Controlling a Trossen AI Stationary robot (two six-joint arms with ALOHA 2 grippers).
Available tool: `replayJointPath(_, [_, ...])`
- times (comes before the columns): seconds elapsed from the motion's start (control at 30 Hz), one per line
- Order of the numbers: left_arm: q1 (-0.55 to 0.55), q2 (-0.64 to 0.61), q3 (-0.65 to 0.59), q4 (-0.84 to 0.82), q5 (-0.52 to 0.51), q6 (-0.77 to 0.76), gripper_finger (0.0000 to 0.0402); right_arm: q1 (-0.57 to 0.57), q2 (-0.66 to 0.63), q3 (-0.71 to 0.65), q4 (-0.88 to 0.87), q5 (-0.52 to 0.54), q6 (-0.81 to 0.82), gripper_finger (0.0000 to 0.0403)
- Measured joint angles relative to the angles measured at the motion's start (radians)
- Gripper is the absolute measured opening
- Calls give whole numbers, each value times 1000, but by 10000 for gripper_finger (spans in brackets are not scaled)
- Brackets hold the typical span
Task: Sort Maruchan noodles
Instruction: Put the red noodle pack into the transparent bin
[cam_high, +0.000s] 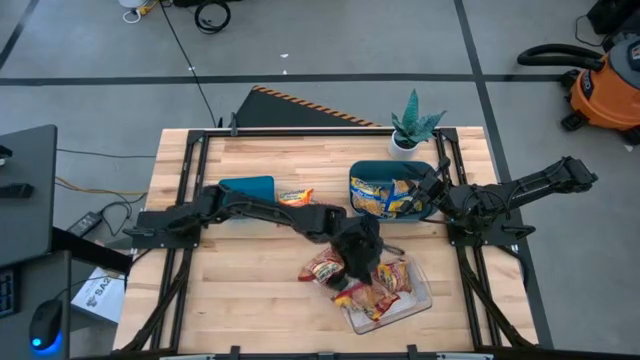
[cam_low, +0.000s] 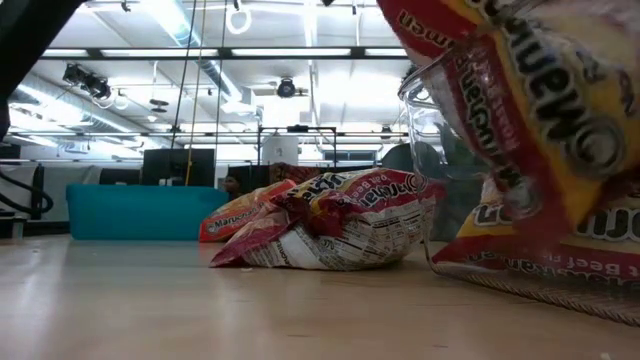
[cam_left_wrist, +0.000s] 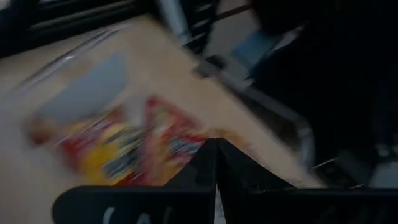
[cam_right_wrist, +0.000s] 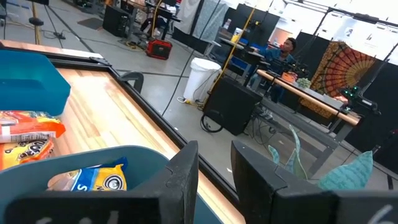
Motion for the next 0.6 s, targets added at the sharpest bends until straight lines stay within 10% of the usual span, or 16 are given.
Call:
replayJointPath(0.27, [58,-2,1,-117,-116,83,31,0,0,0,-1,0,0,101])
replayJointPath(0.6, [1,-25,3,-148,-144,92,169,0,0,0,-4,0,-3,101])
